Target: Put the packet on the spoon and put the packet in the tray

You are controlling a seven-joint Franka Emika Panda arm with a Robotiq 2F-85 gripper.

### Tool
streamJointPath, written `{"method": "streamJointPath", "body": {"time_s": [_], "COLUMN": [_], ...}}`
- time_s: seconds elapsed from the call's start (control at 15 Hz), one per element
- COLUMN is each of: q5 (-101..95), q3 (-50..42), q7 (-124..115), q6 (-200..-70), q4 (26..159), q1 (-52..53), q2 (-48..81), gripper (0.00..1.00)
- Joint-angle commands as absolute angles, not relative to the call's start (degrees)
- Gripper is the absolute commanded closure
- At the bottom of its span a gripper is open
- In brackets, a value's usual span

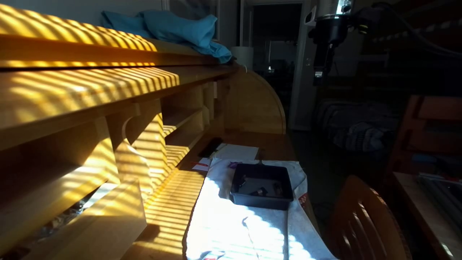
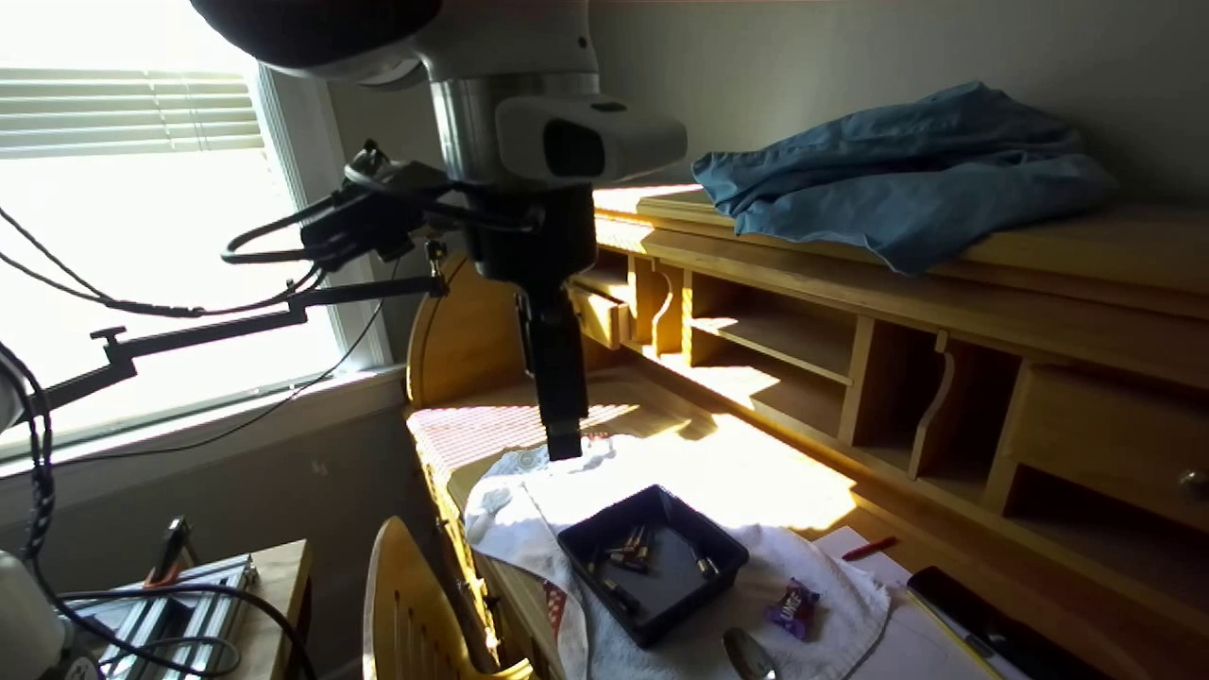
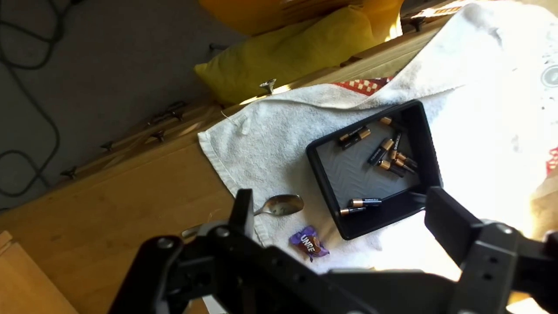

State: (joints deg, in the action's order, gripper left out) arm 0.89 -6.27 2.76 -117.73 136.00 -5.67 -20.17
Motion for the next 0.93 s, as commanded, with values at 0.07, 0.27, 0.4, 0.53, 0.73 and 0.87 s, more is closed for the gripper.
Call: {"method": "streamJointPath", "body": {"time_s": [0.07, 0.27, 0.4, 0.53, 0.73, 0.87], "q5": [1.02, 0.23, -0.96, -1.99, -1.68, 2.89], "q3": [-9.42, -9.59, -8.73, -7.92, -6.75, -5.93], "q7": [12.32, 20.21, 23.02, 24.21, 25.49, 30.75], "q6": [-118.49, -119.33, -120.44, -123.06, -127.03, -128.49], "q4": [128.84, 124.35, 121.55, 119.26, 116.66, 115.41], "q1": [-5.44, -4.93, -5.01, -4.95, -5.07, -5.78], "q2": [-11.57, -5.98, -2.48, 0.54, 5.25, 8.25], "gripper": [0.00, 0.00, 0.00, 0.00, 0.00, 0.00]}}
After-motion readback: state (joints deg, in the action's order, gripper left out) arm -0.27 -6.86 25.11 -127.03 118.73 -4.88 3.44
